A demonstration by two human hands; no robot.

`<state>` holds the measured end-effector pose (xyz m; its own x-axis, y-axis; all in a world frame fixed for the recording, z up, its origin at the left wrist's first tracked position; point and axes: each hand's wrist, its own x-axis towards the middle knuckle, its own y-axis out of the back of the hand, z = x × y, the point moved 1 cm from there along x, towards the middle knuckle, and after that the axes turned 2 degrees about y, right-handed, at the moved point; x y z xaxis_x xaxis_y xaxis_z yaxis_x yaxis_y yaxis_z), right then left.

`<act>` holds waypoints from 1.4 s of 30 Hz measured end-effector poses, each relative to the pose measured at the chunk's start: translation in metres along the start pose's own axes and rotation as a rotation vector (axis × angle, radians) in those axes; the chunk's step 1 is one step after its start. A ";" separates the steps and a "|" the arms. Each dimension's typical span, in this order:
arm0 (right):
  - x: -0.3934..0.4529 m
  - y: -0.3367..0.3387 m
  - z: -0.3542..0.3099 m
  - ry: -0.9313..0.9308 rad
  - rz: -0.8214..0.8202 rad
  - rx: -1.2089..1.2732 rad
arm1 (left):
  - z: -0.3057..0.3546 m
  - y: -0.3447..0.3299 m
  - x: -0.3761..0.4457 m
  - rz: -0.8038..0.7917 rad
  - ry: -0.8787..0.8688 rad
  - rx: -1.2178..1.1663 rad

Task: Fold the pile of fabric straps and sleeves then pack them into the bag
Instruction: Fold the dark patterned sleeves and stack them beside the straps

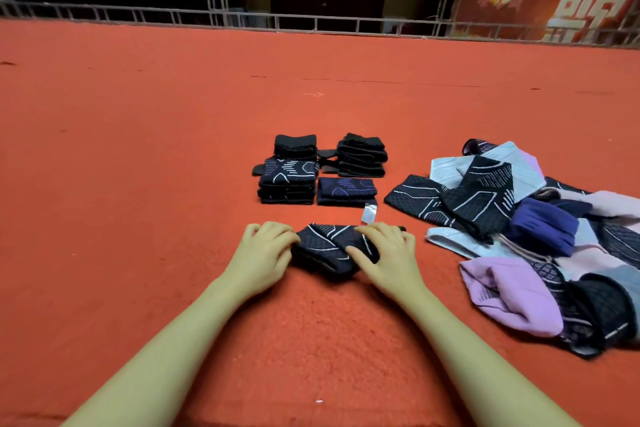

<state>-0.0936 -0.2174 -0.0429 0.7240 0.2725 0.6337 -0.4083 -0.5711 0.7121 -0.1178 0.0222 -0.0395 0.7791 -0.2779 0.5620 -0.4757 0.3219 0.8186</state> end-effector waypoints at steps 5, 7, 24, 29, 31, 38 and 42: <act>-0.010 -0.007 0.010 -0.079 -0.187 -0.079 | 0.030 -0.007 -0.003 -0.115 0.061 0.119; -0.009 -0.007 0.012 -0.120 -0.173 -0.076 | 0.054 -0.010 0.001 -0.202 0.103 0.070; -0.011 0.004 0.006 0.083 0.248 -0.181 | 0.048 -0.017 0.014 0.083 -0.140 0.399; 0.019 0.029 -0.001 -0.012 0.394 -0.228 | 0.025 0.003 0.023 0.260 -0.253 0.397; 0.029 0.030 0.004 -0.103 0.357 -0.266 | 0.025 0.004 0.020 0.237 -0.262 0.350; -0.005 0.016 0.022 -0.449 -0.109 -0.324 | 0.056 -0.014 0.014 -0.071 -0.018 0.236; -0.026 0.014 0.024 -0.515 -0.177 -0.381 | 0.073 -0.027 0.028 -0.392 0.233 0.151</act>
<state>-0.1046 -0.2514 -0.0567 0.9328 -0.1219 0.3391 -0.3583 -0.2119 0.9092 -0.1129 -0.0603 -0.0366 0.9742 -0.1361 0.1798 -0.1680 0.0934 0.9813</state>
